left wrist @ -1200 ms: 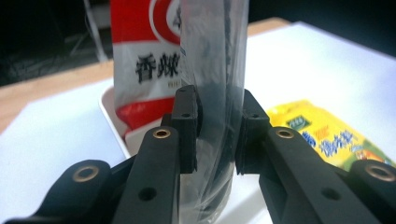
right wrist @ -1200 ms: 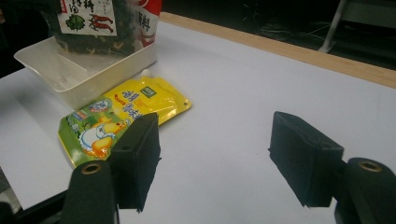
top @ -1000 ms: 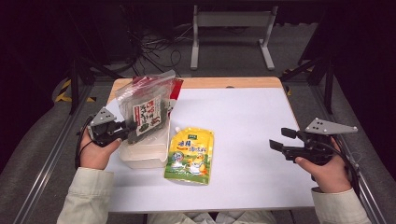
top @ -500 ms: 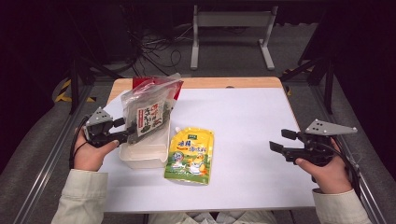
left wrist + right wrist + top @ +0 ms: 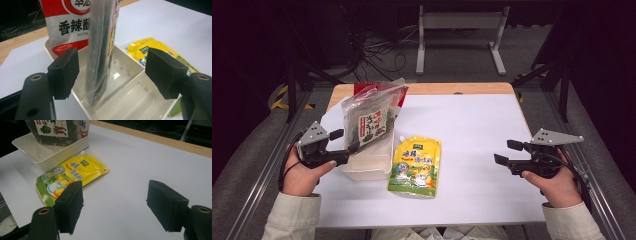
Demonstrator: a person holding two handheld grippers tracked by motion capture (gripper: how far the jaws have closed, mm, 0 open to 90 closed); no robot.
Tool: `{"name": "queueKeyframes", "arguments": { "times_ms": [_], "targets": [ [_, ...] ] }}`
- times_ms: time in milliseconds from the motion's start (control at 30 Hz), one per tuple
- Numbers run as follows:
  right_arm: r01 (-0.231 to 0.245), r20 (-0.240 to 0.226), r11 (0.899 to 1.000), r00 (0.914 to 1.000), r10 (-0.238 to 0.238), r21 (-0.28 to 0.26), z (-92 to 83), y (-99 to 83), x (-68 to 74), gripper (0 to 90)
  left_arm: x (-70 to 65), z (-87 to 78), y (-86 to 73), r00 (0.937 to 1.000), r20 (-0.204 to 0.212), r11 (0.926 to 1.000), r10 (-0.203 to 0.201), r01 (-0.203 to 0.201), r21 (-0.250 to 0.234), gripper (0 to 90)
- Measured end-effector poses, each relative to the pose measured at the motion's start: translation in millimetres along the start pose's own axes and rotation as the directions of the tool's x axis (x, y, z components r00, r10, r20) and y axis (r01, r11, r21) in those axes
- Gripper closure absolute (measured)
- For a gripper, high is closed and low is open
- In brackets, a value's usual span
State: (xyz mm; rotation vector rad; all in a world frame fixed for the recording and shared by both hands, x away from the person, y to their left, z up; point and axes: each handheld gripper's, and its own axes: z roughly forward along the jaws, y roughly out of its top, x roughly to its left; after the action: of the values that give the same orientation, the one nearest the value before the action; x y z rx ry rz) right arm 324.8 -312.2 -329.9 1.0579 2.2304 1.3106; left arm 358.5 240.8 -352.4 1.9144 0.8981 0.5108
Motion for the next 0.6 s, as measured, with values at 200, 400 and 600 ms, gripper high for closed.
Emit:
{"name": "queueKeyframes", "arguments": {
  "times_ms": [200, 400, 600],
  "targets": [
    [0.020, -0.010, 1.000, 0.9997, -0.020, 0.005, 7.0, 1.2, 3.0, 28.8, -3.5, -7.0, -2.0, 0.9997, 0.023, 1.0000, -0.003, 0.003, 0.000, 27.2],
    [0.043, -0.030, 0.999, 0.9986, -0.043, 0.015, 17.3, 3.2, 7.6, 28.8, -6.9, -15.4, -6.1, 0.9989, 0.047, 1.0000, 0.000, 0.000, 0.000, 27.2],
    [0.075, -0.042, 0.997, 0.9964, -0.074, 0.020, 33.7, 5.0, 10.8, 29.5, -11.7, -23.6, -8.6, 0.9978, 0.064, 0.9998, -0.016, 0.015, 0.012, 27.4]
  ]
}}
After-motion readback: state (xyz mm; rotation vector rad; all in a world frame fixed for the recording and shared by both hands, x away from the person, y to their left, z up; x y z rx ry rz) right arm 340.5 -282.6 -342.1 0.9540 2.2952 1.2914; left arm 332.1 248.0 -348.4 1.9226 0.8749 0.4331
